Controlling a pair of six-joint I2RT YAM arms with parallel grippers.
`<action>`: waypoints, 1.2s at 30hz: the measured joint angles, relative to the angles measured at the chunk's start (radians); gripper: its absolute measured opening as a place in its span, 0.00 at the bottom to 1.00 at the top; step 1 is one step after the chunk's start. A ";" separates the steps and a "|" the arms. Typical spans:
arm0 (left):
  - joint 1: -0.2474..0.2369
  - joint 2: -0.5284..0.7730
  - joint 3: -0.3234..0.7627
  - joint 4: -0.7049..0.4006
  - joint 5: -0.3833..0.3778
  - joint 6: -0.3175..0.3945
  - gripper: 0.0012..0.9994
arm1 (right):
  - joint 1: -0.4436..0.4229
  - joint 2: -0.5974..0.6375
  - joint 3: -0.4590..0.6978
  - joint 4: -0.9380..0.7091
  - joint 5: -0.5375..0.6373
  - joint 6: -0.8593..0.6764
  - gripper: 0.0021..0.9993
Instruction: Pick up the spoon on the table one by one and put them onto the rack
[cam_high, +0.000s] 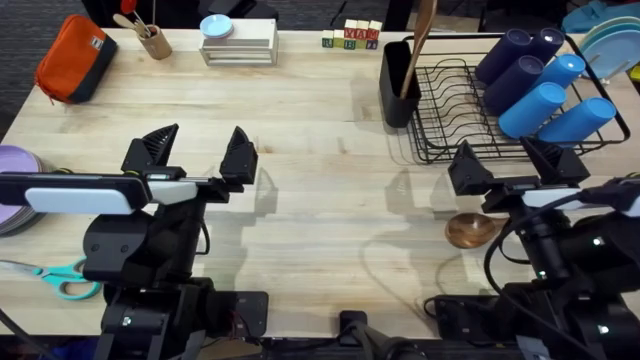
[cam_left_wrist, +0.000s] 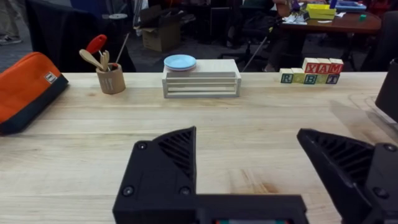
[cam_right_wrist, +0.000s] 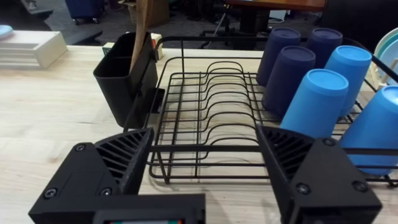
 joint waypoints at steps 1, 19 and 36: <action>0.000 0.000 0.000 0.000 0.000 0.000 0.99 | 0.000 0.000 0.000 0.000 0.000 0.000 0.99; 0.000 0.000 0.012 -0.037 0.002 0.000 0.99 | 0.000 0.000 0.014 -0.029 -0.001 -0.002 1.00; 0.000 0.452 0.632 -0.521 0.002 0.000 1.00 | 0.000 0.225 0.577 -0.551 -0.013 -0.002 1.00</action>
